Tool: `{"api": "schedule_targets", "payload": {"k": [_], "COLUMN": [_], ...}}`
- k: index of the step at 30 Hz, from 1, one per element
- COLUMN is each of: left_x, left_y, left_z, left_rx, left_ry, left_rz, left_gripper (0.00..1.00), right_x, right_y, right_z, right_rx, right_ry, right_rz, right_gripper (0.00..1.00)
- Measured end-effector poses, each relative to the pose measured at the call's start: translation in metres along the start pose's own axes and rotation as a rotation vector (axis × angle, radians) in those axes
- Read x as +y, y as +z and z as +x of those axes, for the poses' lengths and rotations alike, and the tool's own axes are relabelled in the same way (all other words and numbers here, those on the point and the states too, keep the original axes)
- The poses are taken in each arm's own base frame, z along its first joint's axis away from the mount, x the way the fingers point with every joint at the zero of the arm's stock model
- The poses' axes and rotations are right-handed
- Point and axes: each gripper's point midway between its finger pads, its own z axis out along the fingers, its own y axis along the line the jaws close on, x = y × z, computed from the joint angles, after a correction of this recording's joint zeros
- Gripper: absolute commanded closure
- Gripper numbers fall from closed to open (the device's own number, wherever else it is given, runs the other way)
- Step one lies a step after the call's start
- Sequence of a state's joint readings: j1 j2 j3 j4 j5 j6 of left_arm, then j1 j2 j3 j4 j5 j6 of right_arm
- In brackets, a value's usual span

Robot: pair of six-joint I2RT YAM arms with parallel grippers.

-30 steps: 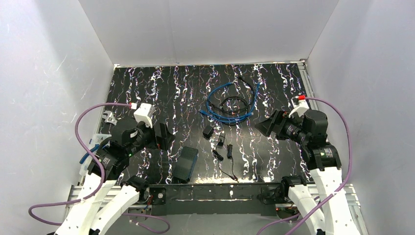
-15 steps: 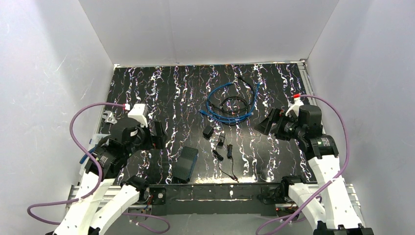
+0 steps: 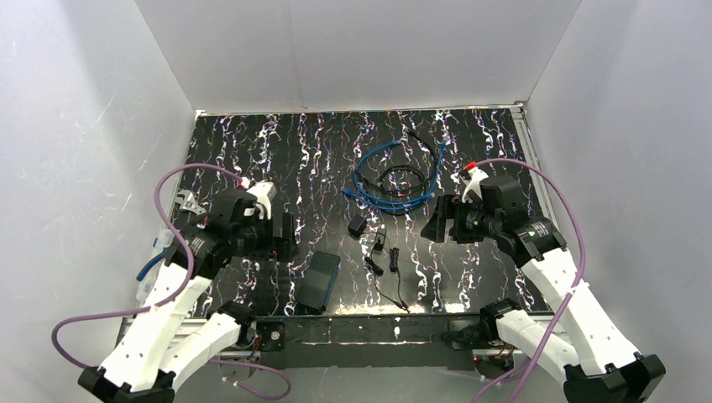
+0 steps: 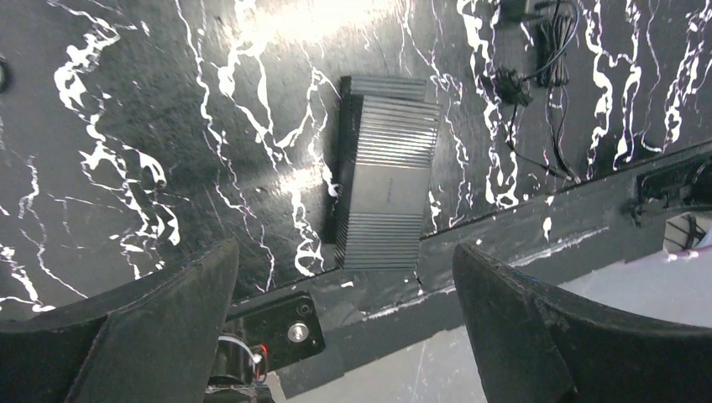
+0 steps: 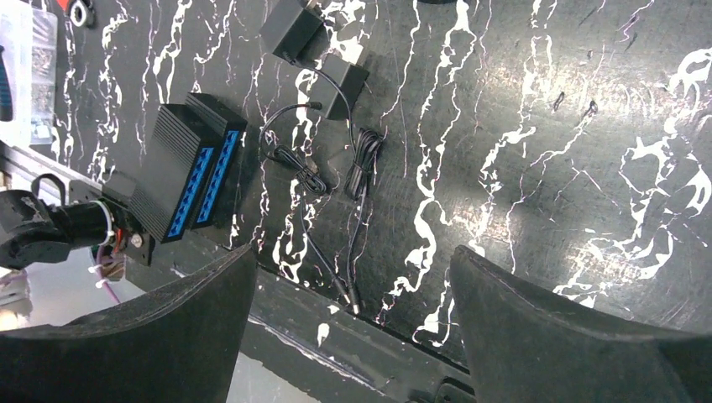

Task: Insert the plug into the switch port
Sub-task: Adjust the switch port at the center of the board.

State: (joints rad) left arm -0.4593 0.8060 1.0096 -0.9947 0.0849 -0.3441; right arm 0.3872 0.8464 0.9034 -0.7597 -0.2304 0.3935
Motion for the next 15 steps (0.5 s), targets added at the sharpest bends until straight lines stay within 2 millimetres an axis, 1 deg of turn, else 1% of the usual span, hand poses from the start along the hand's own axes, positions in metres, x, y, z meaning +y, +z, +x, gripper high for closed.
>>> {"api": "schedule_targets", "payload": {"k": [9, 15], "left_x": [-0.014, -0.025], "left_y": [0.016, 0.029], "left_z": [0.019, 0.032], "left_rx": [0.153, 0.222], "left_ry": [0.018, 0.065], "left_rz": [0.008, -0.05], "left_gripper": [0.01, 0.0], "right_x": [0.003, 0.007], "right_y": [0.008, 0.009], "right_z": [0.006, 0.01], "right_rx": [0.033, 0.047], "right_ry": [-0.045, -0.059], "right_rz": [0.027, 0.018], "right_gripper": [0.1, 0.1]}}
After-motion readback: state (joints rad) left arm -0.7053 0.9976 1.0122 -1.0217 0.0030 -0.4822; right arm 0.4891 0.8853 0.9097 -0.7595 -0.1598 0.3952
